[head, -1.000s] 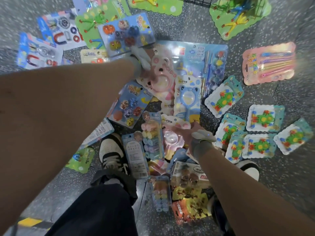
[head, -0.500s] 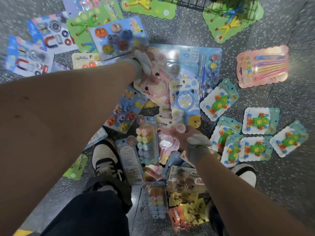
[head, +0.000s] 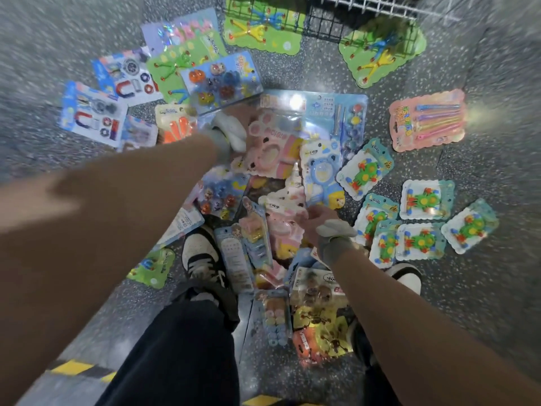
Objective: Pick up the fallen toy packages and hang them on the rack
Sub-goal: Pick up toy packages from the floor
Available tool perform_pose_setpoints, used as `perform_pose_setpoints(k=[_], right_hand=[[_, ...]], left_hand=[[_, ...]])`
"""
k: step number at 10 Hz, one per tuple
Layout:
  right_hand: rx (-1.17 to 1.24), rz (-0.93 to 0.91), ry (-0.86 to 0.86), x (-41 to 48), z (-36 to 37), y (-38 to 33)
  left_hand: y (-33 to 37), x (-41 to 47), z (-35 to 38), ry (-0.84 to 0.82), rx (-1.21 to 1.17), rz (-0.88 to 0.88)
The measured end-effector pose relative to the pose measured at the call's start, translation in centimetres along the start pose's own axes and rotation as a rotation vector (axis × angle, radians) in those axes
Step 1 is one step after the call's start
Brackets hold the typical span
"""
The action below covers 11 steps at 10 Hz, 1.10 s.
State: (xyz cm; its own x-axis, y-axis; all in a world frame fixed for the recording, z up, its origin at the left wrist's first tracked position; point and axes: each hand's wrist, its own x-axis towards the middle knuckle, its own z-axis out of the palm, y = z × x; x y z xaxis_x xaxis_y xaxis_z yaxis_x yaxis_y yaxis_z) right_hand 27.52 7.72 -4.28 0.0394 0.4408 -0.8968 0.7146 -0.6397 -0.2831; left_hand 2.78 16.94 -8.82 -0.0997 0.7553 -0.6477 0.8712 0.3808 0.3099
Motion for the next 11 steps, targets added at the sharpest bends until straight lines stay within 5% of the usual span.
perform_pose_setpoints(k=[4,8,11], right_hand=[[0.103,-0.067,-0.046,-14.6,-9.4,-10.6],[-0.023,-0.488,0.114,-41.8,-21.5,-25.9],[-0.109,-0.565,0.209,-47.1,-26.3,-30.2]], left_hand=[[1.9,-18.9,-16.2,0.127,-0.065,-0.233],[12.2,-40.0,-37.0,0.071,-0.298,-0.009],[17.3,-48.4,-46.7,0.178,-0.346,0.095]])
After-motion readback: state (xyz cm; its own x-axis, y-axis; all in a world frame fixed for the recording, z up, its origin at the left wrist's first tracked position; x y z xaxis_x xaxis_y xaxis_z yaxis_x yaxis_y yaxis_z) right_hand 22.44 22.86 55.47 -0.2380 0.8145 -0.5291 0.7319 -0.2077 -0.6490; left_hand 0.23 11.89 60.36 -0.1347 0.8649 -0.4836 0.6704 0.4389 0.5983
